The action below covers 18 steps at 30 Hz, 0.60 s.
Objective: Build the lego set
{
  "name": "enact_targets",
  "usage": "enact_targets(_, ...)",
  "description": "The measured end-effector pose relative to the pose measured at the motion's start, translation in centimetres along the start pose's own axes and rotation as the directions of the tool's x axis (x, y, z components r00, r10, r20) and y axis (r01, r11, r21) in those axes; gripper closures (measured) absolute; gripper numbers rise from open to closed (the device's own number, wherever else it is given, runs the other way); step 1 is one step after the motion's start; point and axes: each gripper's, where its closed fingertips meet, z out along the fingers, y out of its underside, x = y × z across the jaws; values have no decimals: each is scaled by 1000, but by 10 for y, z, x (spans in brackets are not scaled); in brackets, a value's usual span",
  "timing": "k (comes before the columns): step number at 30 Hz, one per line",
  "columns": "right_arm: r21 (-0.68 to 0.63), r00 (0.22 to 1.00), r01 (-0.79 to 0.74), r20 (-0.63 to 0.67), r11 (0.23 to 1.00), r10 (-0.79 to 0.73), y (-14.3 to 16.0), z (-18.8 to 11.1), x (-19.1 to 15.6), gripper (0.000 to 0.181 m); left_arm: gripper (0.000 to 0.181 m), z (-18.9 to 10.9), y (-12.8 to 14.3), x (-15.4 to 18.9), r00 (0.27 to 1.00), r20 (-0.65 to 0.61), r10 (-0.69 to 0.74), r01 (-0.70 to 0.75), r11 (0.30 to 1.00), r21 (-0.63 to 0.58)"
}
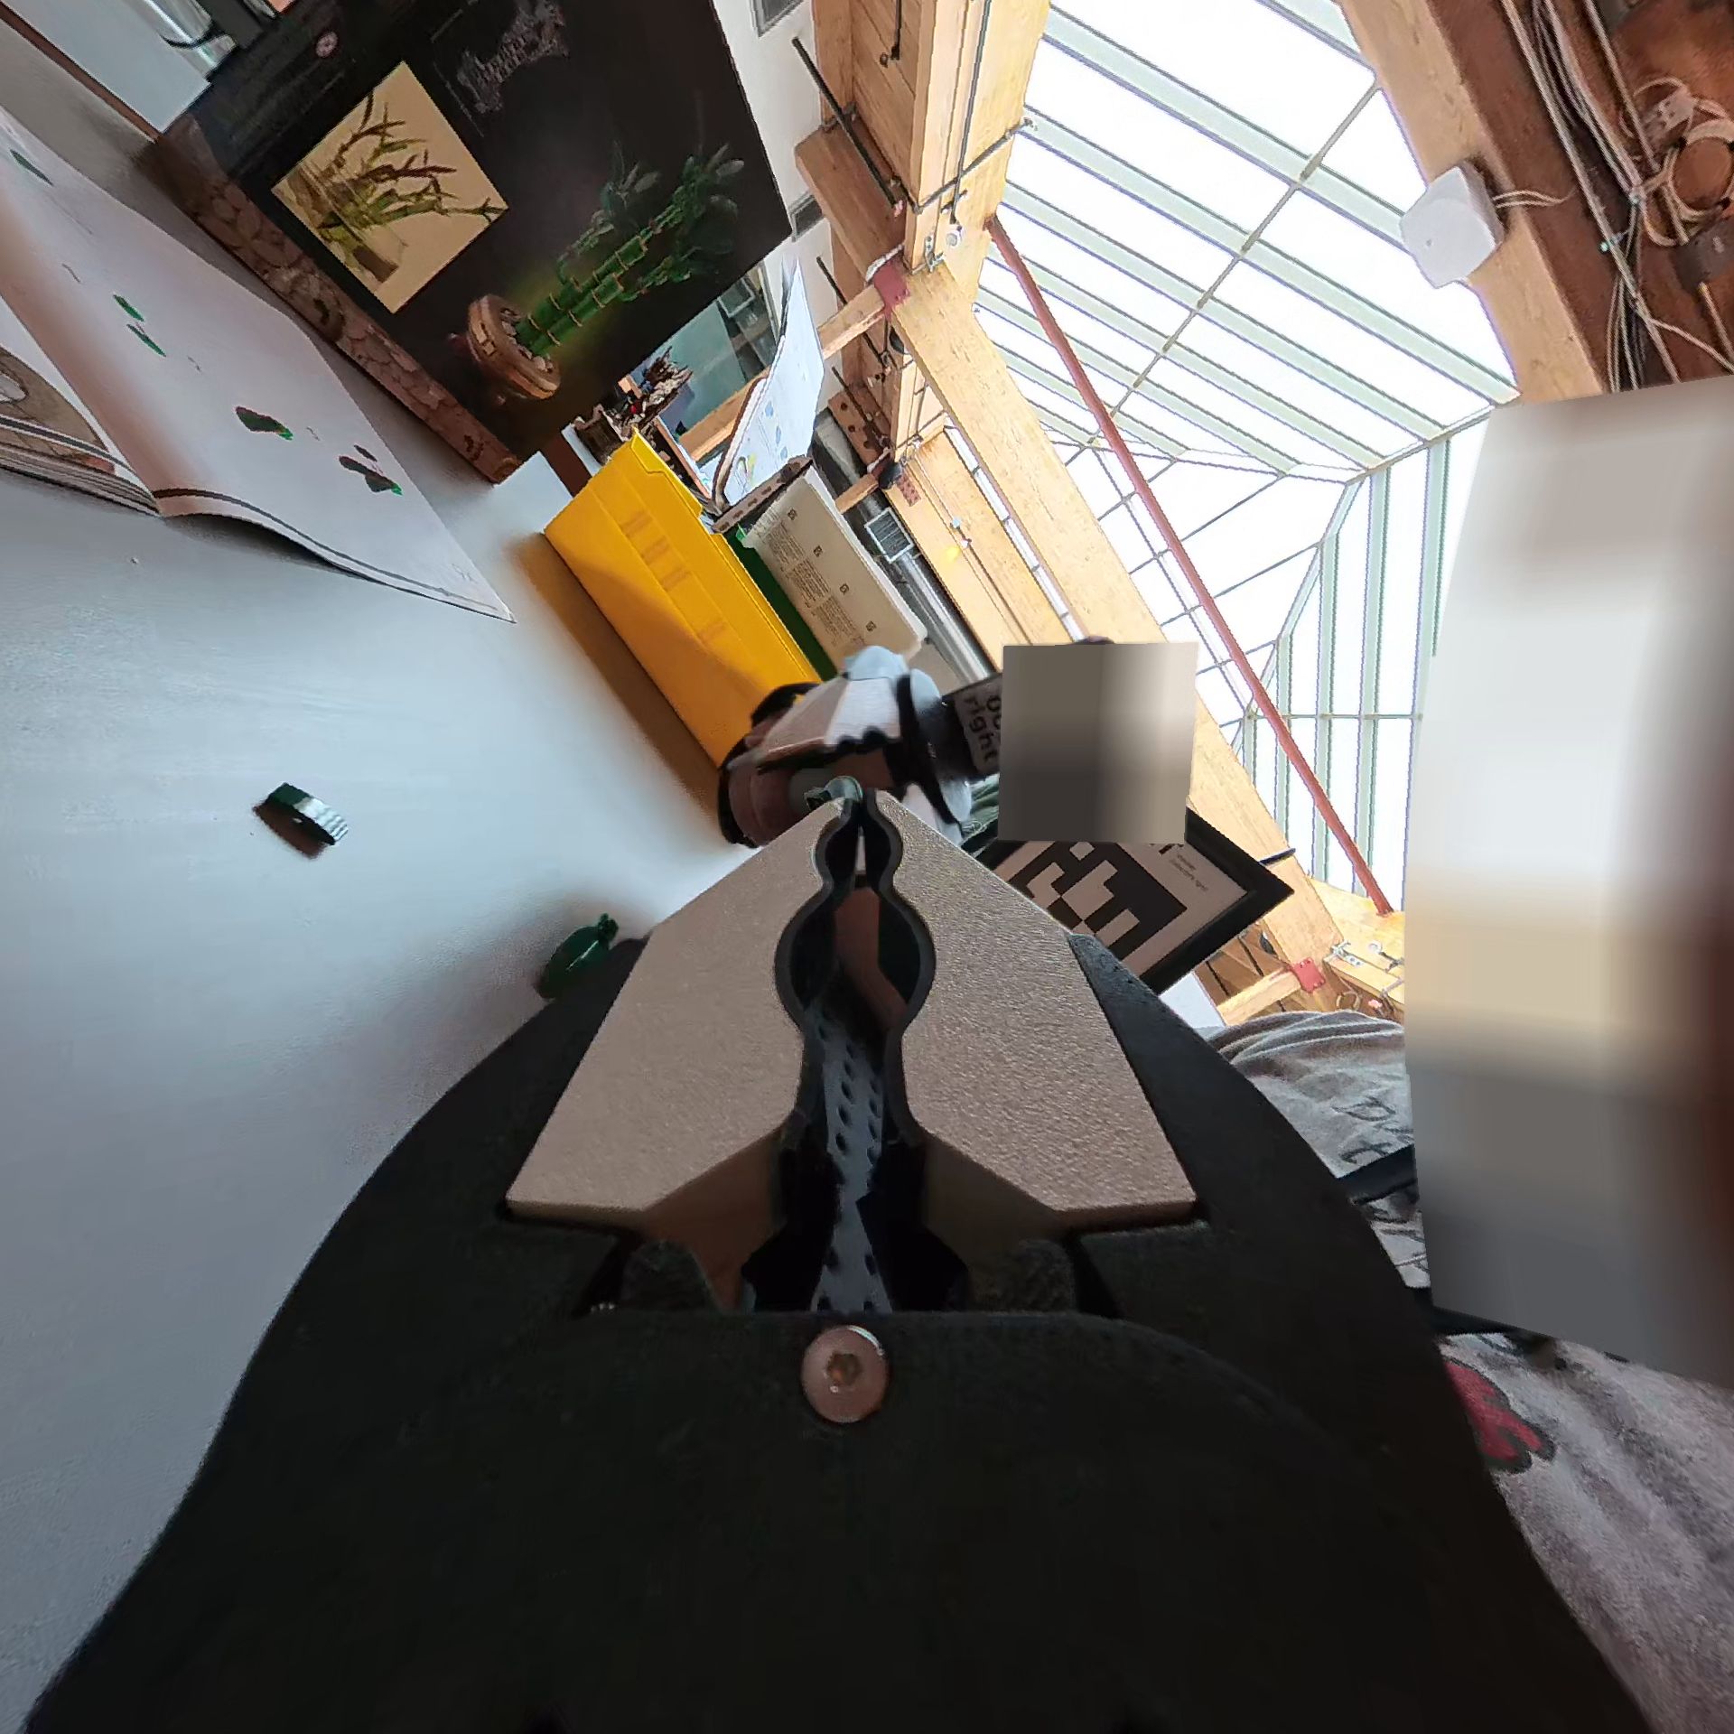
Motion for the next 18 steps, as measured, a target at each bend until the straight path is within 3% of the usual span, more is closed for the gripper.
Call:
enact_targets(4, 116, 998, 24, -54, 993, -17, -31, 2, -2, 158, 181, 8, 5, 4, 1000, -10, 21, -21, 1000, -17)
enact_targets(16, 88, 996, -84, 47, 993, 80, -25, 0, -9, 175, 181, 21, 8, 17, 997, -78, 11, -13, 1000, -21)
enact_targets(18, 89, 992, -116, 60, 989, 111, -24, -1, -8, 175, 181, 22, 7, 12, 999, -40, 29, -30, 999, -17)
